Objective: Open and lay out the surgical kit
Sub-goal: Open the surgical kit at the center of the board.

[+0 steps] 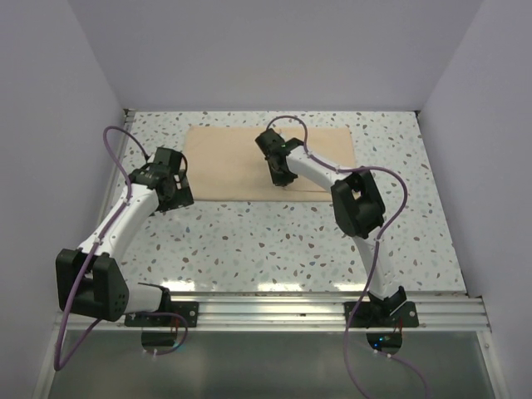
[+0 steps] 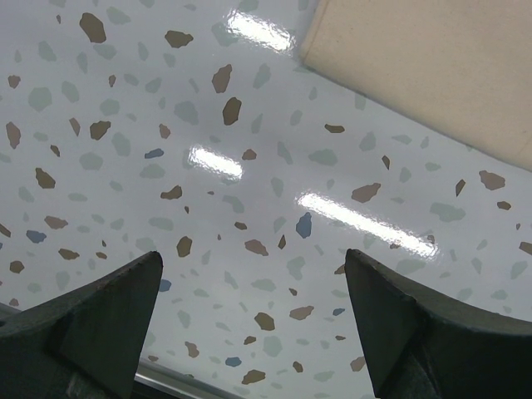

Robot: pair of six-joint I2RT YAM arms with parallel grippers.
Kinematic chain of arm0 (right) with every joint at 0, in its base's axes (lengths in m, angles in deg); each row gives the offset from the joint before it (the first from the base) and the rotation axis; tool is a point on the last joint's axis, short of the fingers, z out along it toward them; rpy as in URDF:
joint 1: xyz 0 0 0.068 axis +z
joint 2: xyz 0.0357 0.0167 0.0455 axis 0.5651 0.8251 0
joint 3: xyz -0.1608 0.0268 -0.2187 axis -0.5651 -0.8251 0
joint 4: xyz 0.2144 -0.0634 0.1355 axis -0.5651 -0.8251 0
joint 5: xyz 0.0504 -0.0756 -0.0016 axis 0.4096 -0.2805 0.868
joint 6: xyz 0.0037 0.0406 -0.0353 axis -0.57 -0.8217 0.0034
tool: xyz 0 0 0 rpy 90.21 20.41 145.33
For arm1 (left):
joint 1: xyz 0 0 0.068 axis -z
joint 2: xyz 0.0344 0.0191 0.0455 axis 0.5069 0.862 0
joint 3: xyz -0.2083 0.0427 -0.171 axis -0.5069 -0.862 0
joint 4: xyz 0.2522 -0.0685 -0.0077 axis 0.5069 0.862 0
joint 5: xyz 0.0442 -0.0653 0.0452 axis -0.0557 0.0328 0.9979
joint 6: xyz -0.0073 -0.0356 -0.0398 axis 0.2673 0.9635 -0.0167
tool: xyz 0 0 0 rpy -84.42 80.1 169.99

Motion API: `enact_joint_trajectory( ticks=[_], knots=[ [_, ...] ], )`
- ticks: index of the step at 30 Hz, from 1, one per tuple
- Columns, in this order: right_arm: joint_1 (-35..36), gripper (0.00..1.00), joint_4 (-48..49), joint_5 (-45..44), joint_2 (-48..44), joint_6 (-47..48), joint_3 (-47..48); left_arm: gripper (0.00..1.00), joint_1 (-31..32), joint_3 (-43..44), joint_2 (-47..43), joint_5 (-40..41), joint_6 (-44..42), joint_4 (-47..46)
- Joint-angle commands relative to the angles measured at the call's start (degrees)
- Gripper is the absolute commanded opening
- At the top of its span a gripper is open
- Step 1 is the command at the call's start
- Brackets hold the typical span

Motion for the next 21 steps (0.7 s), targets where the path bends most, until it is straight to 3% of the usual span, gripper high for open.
enact_joint_trajectory(
  ticks=[1, 3, 8, 12, 15, 21],
  knots=[
    [0.0, 0.07, -2.1, -1.9, 0.4, 0.2, -0.2, 0.96, 0.0, -0.3, -1.5, 0.0, 0.6, -2.1],
    [0.1, 0.01, -2.6, -2.4, 0.3, 0.4, -0.2, 0.96, 0.0, 0.0, -1.3, -0.1, 0.5, -2.2],
    [0.2, 0.00, -4.3, -1.1, -1.9, 0.9, 0.5, 0.96, 0.0, 1.8, -0.5, 0.6, -0.1, -2.4],
    [1.8, 0.00, -7.5, 6.8, -7.3, 2.4, -0.4, 0.97, 0.0, 6.5, 1.7, 1.5, -1.2, -2.4],
    [5.3, 0.00, -11.3, 11.2, -16.0, 4.4, -5.2, 0.98, -0.1, 11.9, 4.4, 1.7, -1.7, -2.1],
    [15.9, 0.00, -20.9, 13.7, -40.6, -1.5, -29.7, 0.98, -1.2, 25.3, 11.0, 2.3, -2.8, 0.5]
  ],
)
